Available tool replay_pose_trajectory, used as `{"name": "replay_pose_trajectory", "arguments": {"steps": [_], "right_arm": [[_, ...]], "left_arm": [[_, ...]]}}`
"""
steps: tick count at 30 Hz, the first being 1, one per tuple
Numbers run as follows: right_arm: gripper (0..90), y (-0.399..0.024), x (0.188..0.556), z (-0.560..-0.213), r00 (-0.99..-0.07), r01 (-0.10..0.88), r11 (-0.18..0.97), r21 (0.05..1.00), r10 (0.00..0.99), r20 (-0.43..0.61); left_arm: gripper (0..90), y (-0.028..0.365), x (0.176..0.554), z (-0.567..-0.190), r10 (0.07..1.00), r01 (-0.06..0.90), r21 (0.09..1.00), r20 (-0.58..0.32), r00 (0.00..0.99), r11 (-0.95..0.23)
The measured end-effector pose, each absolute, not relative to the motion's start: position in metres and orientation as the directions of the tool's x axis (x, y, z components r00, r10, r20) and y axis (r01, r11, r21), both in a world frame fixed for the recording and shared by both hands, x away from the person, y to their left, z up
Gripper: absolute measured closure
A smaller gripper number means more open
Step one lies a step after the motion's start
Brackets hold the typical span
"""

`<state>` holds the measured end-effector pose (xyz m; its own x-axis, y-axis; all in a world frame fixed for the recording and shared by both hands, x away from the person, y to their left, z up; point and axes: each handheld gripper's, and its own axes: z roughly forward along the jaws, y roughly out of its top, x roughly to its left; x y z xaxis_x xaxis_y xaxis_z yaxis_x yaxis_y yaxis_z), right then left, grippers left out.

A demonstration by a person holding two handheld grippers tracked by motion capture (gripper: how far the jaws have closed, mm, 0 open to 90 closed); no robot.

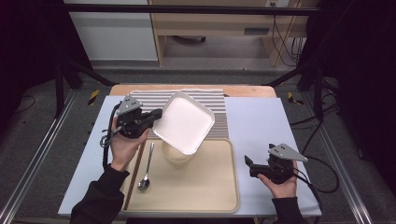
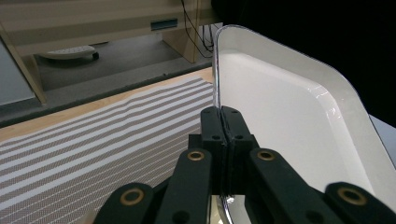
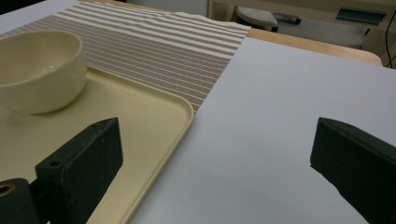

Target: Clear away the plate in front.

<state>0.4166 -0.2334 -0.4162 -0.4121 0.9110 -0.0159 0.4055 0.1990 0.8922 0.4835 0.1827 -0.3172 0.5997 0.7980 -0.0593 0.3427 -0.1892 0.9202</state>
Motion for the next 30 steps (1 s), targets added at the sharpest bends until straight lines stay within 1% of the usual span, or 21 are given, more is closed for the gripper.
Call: {"name": "replay_pose_trajectory", "arguments": {"steps": [11,15,16,30], "right_arm": [[2.6,-0.233,0.416,-0.415,-0.415,0.4,0.201,0.894,0.91,-0.019],[2.6,-0.233,0.416,-0.415,-0.418,0.399,0.202,0.895,0.908,-0.019],[2.6,-0.233,0.415,-0.415,-0.42,0.399,0.203,0.894,0.908,-0.019],[2.5,-0.233,0.414,-0.414,-0.429,0.4,0.205,0.893,0.903,-0.015]], "left_arm": [[88.8,0.183,0.448,-0.335,0.765,0.35,0.912,-0.067,0.641,-0.214],[88.9,0.18,0.44,-0.343,0.76,0.36,0.9,-0.052,0.648,-0.246],[88.9,0.179,0.439,-0.344,0.75,0.346,0.904,-0.043,0.66,-0.252],[88.9,0.162,0.417,-0.373,0.734,0.417,0.858,-0.071,0.675,-0.3]]}}
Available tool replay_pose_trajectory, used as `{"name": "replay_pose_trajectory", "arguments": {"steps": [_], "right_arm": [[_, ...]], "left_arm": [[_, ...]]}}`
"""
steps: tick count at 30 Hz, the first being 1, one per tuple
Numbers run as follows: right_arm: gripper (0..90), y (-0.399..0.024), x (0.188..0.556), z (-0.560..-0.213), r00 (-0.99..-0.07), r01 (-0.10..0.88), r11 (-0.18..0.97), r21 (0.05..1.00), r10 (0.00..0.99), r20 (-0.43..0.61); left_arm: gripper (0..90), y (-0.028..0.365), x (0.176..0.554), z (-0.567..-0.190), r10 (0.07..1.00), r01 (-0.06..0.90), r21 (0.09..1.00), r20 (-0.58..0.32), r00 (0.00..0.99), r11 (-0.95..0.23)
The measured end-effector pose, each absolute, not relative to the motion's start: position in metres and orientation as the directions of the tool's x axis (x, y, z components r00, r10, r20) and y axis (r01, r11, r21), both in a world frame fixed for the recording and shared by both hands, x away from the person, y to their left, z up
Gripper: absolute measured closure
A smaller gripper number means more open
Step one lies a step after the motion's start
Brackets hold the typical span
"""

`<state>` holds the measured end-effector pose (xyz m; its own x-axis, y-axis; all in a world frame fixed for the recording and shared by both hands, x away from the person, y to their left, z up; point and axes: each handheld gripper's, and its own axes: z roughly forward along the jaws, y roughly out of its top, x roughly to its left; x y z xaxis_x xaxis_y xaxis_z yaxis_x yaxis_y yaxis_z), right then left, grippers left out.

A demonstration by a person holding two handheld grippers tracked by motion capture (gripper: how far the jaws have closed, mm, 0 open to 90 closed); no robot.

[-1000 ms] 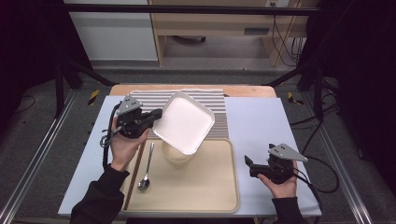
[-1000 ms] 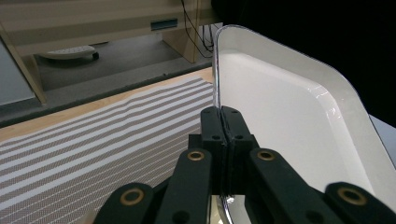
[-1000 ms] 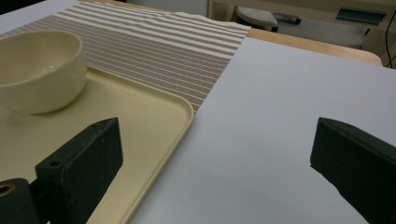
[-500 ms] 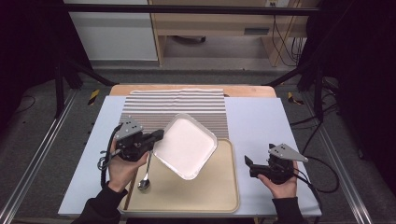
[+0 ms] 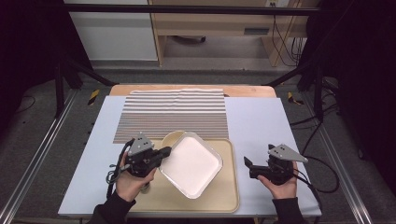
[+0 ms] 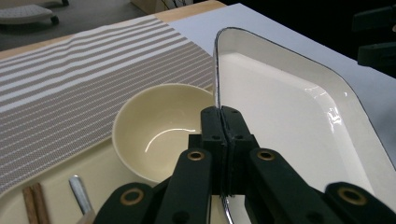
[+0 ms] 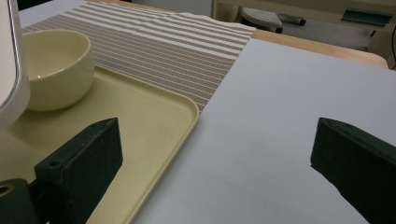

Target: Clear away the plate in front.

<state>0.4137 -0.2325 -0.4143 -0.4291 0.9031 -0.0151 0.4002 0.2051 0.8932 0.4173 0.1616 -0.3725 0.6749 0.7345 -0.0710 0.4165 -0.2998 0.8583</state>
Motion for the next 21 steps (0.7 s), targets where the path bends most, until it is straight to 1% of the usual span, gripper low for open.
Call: {"name": "replay_pose_trajectory", "arguments": {"steps": [12,21], "right_arm": [[2.5,-0.233,0.413,-0.414,-0.431,0.403,0.204,0.892,0.902,-0.011],[2.4,-0.232,0.414,-0.415,-0.433,0.401,0.213,0.891,0.901,-0.02]], "left_arm": [[88.9,0.135,0.414,-0.396,0.704,0.424,0.826,-0.049,0.709,-0.37],[88.9,0.122,0.419,-0.41,0.697,0.44,0.809,-0.052,0.715,-0.39]]}}
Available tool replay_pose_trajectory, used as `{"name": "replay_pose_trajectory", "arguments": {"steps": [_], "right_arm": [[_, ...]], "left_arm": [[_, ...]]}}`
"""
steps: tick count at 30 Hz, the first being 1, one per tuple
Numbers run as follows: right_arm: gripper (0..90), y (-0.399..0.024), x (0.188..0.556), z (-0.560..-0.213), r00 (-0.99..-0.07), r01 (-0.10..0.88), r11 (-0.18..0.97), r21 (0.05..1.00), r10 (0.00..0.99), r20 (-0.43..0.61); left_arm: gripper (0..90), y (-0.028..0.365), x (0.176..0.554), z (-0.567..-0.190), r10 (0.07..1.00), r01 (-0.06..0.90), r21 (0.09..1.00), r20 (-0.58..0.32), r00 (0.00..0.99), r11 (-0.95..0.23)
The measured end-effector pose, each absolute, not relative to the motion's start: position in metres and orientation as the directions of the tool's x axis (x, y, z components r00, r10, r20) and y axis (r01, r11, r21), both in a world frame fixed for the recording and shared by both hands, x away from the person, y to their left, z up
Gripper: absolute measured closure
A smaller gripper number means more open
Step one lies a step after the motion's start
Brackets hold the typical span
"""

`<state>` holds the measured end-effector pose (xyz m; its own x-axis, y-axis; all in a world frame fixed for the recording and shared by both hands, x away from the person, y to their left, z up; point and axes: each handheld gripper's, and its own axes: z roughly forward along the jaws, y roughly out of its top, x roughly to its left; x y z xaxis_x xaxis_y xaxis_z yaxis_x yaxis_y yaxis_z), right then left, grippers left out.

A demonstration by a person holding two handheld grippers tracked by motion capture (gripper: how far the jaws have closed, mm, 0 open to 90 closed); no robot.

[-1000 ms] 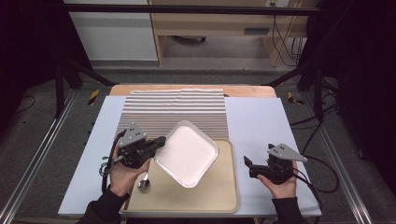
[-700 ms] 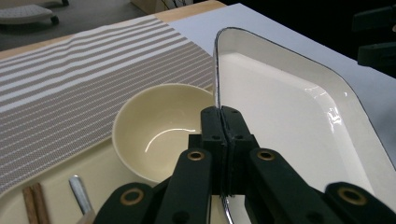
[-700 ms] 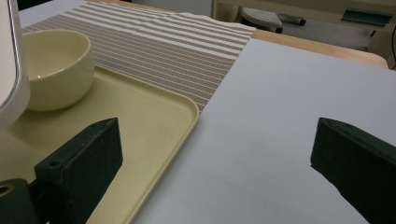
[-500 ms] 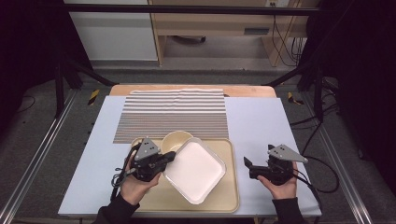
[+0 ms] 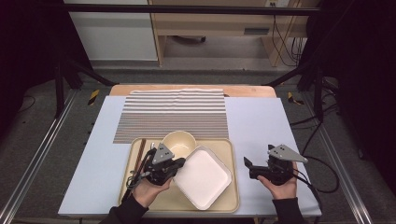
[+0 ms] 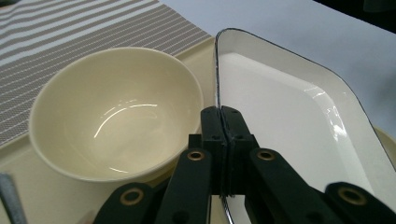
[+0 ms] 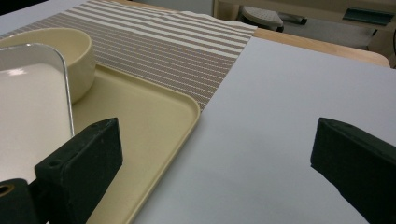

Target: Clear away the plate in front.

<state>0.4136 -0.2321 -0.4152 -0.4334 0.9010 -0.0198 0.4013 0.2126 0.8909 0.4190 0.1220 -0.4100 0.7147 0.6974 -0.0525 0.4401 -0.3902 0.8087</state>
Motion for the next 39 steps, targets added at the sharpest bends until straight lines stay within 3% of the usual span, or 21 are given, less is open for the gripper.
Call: {"name": "replay_pose_trajectory", "arguments": {"steps": [21,39], "right_arm": [[2.5,-0.232,0.414,-0.415,-0.433,0.403,0.208,0.891,0.901,-0.014],[2.5,-0.231,0.415,-0.417,-0.435,0.407,0.215,0.888,0.9,-0.019]], "left_arm": [[88.8,0.108,0.432,-0.435,0.695,0.482,0.771,-0.073,0.715,-0.415],[84.0,0.099,0.439,-0.462,0.693,0.507,0.697,-0.021,0.721,-0.507]]}}
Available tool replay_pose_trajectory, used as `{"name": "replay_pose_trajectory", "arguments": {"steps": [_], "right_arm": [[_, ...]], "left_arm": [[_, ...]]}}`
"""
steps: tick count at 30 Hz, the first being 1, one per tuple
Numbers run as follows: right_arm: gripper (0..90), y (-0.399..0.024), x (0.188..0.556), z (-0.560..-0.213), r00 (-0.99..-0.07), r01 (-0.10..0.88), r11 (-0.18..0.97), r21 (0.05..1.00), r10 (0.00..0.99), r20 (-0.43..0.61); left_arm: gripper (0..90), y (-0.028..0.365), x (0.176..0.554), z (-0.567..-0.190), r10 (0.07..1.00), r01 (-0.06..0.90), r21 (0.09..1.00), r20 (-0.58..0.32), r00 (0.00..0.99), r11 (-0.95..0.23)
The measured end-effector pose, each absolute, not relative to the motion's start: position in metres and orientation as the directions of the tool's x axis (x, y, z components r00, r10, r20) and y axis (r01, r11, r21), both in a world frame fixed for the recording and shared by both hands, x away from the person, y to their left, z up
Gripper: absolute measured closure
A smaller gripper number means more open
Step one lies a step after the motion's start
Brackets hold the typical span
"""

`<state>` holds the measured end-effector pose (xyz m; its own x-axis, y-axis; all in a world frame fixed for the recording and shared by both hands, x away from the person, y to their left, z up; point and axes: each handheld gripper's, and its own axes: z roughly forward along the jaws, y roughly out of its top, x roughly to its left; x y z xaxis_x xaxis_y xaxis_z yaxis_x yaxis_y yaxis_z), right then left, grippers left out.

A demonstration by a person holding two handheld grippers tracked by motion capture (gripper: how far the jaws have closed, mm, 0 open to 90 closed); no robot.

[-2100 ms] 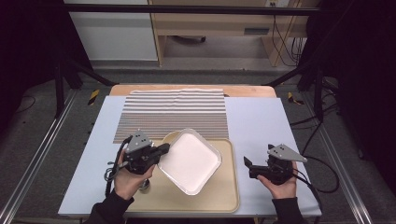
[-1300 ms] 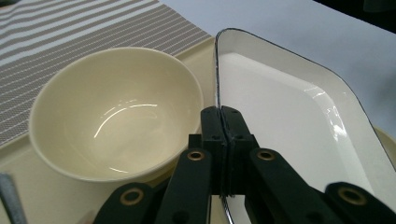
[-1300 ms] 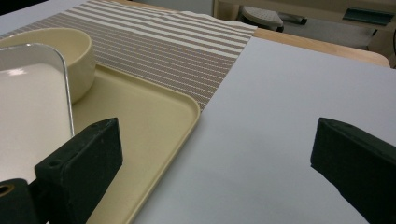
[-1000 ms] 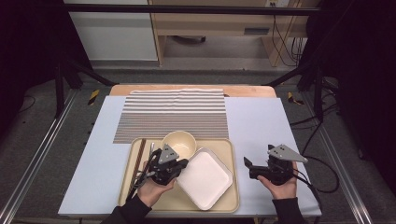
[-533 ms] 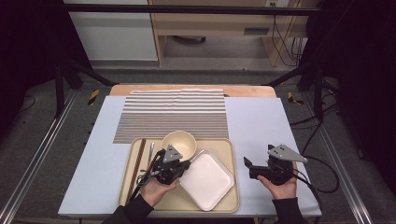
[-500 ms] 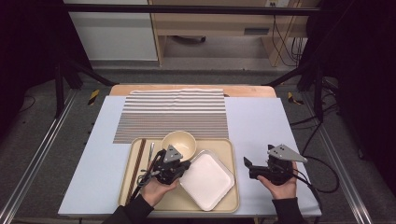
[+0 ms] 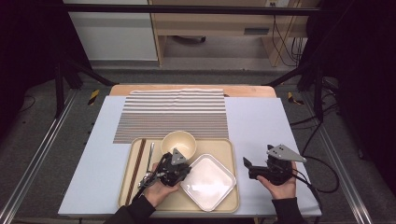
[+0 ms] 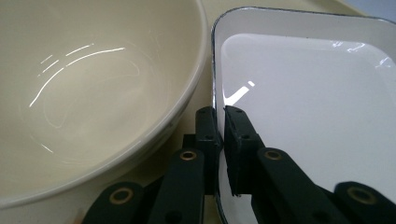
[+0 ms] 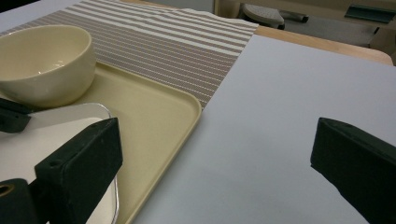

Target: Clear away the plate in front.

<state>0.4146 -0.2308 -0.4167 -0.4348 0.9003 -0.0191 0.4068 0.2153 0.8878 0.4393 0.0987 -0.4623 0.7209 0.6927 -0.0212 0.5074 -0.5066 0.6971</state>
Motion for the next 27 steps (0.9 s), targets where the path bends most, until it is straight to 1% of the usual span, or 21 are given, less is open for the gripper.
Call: {"name": "replay_pose_trajectory", "arguments": {"steps": [3,7,8,9,12,14,15,16,17,22,25,27], "right_arm": [[2.5,-0.23,0.414,-0.417,-0.433,0.41,0.212,0.887,0.901,-0.015],[2.5,-0.23,0.415,-0.417,-0.434,0.411,0.213,0.886,0.901,-0.016],[2.4,-0.23,0.415,-0.417,-0.435,0.412,0.216,0.885,0.9,-0.017],[2.4,-0.23,0.415,-0.417,-0.435,0.412,0.216,0.885,0.9,-0.017],[2.3,-0.23,0.415,-0.417,-0.433,0.416,0.213,0.884,0.901,-0.014],[2.2,-0.231,0.415,-0.417,-0.432,0.415,0.21,0.885,0.902,-0.011],[2.1,-0.231,0.414,-0.416,-0.431,0.412,0.205,0.888,0.902,-0.008],[2.1,-0.231,0.414,-0.416,-0.431,0.412,0.205,0.888,0.902,-0.008],[2.0,-0.232,0.414,-0.416,-0.431,0.41,0.205,0.888,0.902,-0.01],[1.6,-0.233,0.414,-0.414,-0.428,0.408,0.194,0.892,0.904,0.0],[1.4,-0.234,0.413,-0.414,-0.425,0.411,0.189,0.892,0.905,0.004],[1.4,-0.235,0.413,-0.414,-0.424,0.409,0.191,0.893,0.906,0.0]], "left_arm": [[83.5,0.098,0.439,-0.466,0.692,0.509,0.687,-0.013,0.722,-0.519],[82.9,0.098,0.438,-0.465,0.687,0.497,0.697,-0.008,0.727,-0.517],[79.5,0.098,0.438,-0.463,0.683,0.494,0.703,-0.017,0.73,-0.511],[79.5,0.099,0.437,-0.461,0.678,0.484,0.707,-0.008,0.735,-0.516],[74.9,0.102,0.433,-0.451,0.661,0.46,0.737,-0.023,0.75,-0.496],[70.6,0.105,0.428,-0.442,0.648,0.432,0.764,-0.023,0.762,-0.48],[66.5,0.107,0.427,-0.438,0.645,0.424,0.771,-0.022,0.764,-0.475],[66.5,0.109,0.426,-0.434,0.642,0.414,0.782,-0.023,0.767,-0.467],[64.2,0.111,0.425,-0.43,0.639,0.405,0.789,-0.02,0.769,-0.462],[49.8,0.128,0.425,-0.413,0.668,0.38,0.823,0.0,0.744,-0.423],[39.4,0.14,0.428,-0.408,0.687,0.356,0.845,0.018,0.726,-0.399],[35.9,0.15,0.43,-0.405,0.701,0.353,0.85,0.026,0.713,-0.39]]}}
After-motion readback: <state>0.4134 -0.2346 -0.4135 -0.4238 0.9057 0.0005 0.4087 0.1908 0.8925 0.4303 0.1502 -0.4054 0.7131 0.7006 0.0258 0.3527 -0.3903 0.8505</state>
